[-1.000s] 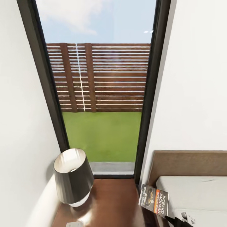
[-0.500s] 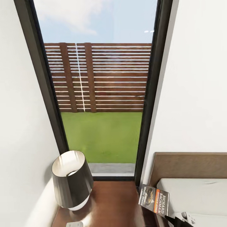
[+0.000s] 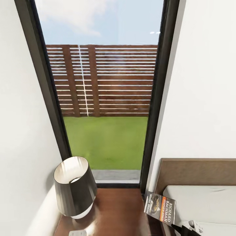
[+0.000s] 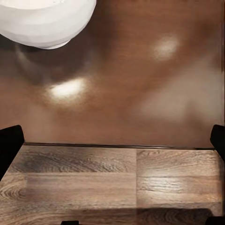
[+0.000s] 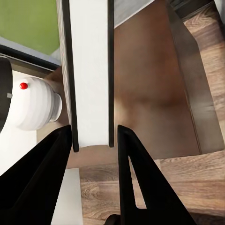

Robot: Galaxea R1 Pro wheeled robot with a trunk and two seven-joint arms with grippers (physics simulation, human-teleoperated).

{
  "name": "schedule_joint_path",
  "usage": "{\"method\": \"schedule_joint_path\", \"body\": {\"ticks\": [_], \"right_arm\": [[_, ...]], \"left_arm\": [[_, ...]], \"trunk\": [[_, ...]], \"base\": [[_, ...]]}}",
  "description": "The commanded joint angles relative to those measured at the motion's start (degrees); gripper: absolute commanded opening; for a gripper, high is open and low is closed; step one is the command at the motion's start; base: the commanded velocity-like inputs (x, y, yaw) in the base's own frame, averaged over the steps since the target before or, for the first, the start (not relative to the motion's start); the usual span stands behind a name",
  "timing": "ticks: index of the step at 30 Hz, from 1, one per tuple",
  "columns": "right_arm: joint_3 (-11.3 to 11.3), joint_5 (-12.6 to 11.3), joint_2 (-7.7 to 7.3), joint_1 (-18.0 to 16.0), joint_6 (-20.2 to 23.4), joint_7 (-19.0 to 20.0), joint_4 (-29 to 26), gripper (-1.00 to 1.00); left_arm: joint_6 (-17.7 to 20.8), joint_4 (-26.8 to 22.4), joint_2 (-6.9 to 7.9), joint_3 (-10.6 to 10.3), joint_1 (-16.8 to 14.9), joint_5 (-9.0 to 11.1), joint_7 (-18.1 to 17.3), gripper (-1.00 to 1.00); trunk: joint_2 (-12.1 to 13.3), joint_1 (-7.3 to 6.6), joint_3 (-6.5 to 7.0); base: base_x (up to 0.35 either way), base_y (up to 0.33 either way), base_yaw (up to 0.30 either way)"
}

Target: In the bedroom, move the book from the bed onto either nightstand, and place the two sandals side by side next to the bed.

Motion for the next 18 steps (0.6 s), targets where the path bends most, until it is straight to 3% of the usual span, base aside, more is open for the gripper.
{"method": "schedule_joint_path", "body": {"ticks": [1,3,5,10,14,18], "right_arm": [[-0.49,-0.04,0.01,-0.04,0.6,0.23,-0.01,-1.0],[-0.49,-0.03,0.01,-0.04,0.6,0.23,-0.01,-1.0],[-0.49,-0.02,0.01,-0.04,0.61,0.23,-0.01,-1.0],[-0.49,0.02,0.01,-0.04,0.62,0.23,-0.01,-1.0],[-0.49,0.03,0.01,-0.03,0.61,0.23,-0.01,-1.0],[-0.49,0.02,0.01,-0.04,0.61,0.23,-0.01,-1.0]], "left_arm": [[-0.21,0.03,0.04,-0.38,-0.06,0.61,-0.5,1.0],[-0.21,-0.06,0.12,-0.18,-0.06,0.67,-2.86,1.0],[-0.17,-0.13,0.23,0.06,-0.06,0.72,-7.81,1.0],[0.16,-2.12,1.02,0.53,-0.06,0.92,-24.81,1.0],[1.12,-4.7,2.14,0.62,-0.07,1.01,-33.76,1.0],[8.38,-8.34,2.52,0.75,-0.42,0.97,-41.42,1.0]], "trunk": [[-0.09,0.02,-0.1],[-0.09,0.02,-0.1],[-0.09,0.02,-0.1],[-0.09,0.02,-0.1],[-0.09,0.02,-0.1],[-0.09,0.02,-0.1]], "base": [[0.0,0.0,0.0],[0.0,0.0,0.0],[0.0,0.0,0.0],[0.0,0.0,0.0],[0.0,0.0,0.0],[0.0,0.0,0.0]]}}
